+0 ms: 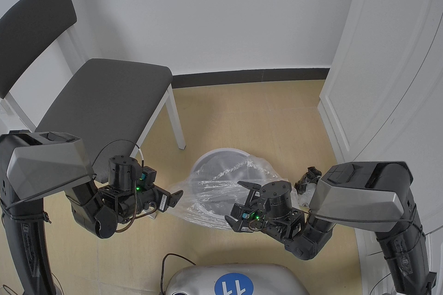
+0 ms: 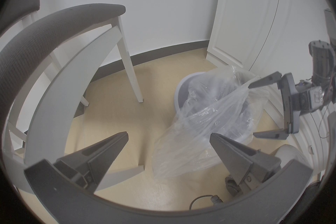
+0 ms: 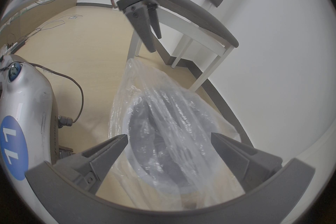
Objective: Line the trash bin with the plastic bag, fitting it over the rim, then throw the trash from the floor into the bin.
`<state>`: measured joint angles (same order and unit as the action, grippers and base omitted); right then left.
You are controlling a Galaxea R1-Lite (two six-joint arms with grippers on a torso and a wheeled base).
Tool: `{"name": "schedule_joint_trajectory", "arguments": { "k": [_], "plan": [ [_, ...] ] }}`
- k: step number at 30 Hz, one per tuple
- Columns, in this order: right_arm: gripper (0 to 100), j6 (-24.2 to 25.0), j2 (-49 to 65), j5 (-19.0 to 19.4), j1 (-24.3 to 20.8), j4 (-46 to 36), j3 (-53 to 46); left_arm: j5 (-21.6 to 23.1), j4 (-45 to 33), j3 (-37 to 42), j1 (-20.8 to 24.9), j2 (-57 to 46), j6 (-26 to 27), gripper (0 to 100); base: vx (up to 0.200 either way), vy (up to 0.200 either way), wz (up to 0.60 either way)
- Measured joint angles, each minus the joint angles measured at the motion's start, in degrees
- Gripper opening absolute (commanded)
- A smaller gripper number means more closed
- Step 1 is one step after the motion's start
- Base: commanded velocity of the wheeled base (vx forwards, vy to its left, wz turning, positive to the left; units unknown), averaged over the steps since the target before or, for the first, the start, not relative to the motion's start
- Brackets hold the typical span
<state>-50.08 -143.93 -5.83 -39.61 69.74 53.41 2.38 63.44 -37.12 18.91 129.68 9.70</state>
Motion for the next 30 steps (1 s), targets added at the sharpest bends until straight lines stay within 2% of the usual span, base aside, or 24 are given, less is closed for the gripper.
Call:
{"name": "schedule_joint_trajectory", "arguments": {
  "k": [8, 15, 22, 30],
  "plan": [
    [100, 0.5, -2.9, -1.0, 0.0, 0.1, 2.3, -0.1, 0.0, -0.3, -0.4, -0.4, 0.0, 100, 0.0, 0.0, 0.0],
    [100, 2.0, -4.2, -1.1, 2.0, -0.7, 6.2, -0.1, 0.0, -0.6, -0.8, -0.5, -0.1, 100, 0.0, 0.0, 0.0],
    [100, 6.2, -5.2, -1.1, 4.9, -3.6, 10.5, -0.1, 0.0, -0.9, -1.1, -0.4, -0.1, 100, 0.0, 0.0, 0.0],
    [100, 8.2, -3.3, -1.1, 4.3, -3.6, 8.4, -0.1, 0.0, -1.2, -1.2, -0.2, 0.0, 100, 0.0, 0.0, 0.0]
  ]
}}
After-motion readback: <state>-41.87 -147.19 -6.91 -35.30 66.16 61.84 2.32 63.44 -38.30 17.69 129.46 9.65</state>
